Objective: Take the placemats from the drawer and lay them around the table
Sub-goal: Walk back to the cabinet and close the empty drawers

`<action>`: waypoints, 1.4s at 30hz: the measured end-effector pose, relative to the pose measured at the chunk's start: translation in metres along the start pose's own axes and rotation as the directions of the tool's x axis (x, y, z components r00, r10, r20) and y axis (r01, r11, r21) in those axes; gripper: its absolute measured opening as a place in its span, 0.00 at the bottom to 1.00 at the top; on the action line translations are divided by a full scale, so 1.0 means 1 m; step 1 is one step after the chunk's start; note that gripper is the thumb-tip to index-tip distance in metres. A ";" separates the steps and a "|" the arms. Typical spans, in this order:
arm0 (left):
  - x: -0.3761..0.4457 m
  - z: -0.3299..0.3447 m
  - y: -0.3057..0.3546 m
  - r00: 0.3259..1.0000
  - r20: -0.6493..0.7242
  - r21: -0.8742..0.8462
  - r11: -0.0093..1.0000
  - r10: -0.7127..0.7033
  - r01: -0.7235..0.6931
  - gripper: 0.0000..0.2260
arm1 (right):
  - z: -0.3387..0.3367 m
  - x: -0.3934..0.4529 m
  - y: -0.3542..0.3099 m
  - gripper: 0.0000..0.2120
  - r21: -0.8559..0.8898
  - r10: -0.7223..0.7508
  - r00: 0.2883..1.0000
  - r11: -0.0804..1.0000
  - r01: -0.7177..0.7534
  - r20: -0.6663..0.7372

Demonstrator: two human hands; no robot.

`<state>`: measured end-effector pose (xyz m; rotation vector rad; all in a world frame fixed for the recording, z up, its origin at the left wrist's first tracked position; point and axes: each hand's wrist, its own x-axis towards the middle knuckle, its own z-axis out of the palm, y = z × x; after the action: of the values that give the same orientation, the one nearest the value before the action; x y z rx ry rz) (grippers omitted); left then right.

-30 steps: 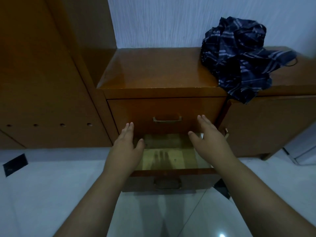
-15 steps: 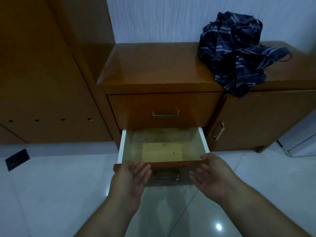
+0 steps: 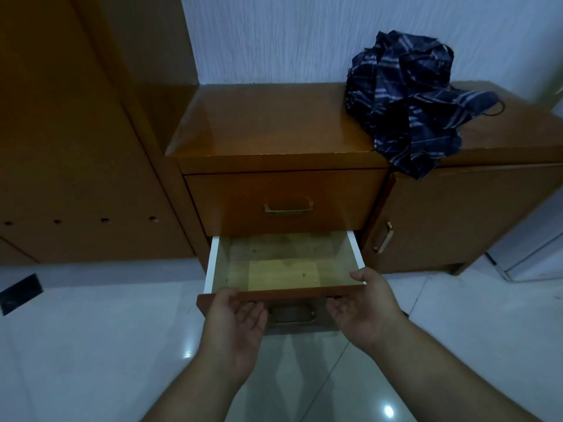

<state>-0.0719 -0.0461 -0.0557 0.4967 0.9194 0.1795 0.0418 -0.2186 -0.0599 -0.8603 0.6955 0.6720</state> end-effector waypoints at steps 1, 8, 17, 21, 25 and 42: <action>0.003 -0.001 -0.001 1.000 0.007 0.016 1.000 0.005 -0.005 0.21 | 0.001 0.001 0.000 0.26 -0.001 -0.002 1.000 1.000 0.002 0.010; 0.015 -0.002 -0.005 0.987 0.125 0.321 0.937 0.105 -0.140 0.12 | 0.003 0.009 0.003 0.16 -0.221 -0.063 0.993 0.972 0.085 0.104; 0.039 -0.020 0.007 0.911 0.351 0.921 0.099 0.216 -0.378 0.28 | -0.015 0.031 0.000 0.38 -0.939 -0.175 0.955 0.208 0.273 0.239; 0.061 -0.028 0.008 0.863 0.447 0.853 -0.405 0.236 -0.331 0.33 | -0.034 0.062 0.001 0.41 -0.887 -0.264 0.884 -0.367 0.278 0.386; 0.076 -0.028 0.015 0.854 0.477 0.737 -0.625 0.209 -0.259 0.34 | -0.044 0.078 0.006 0.42 -0.800 -0.285 0.840 -0.543 0.255 0.461; 0.124 -0.006 0.031 0.844 0.503 0.643 -0.733 0.185 -0.222 0.35 | -0.010 0.122 -0.015 0.37 -0.784 -0.310 0.845 -0.591 0.189 0.437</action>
<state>-0.0001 0.0270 -0.1331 2.9092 0.4802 -0.3582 0.1228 -0.2050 -0.1525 -2.8396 -0.5980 0.5366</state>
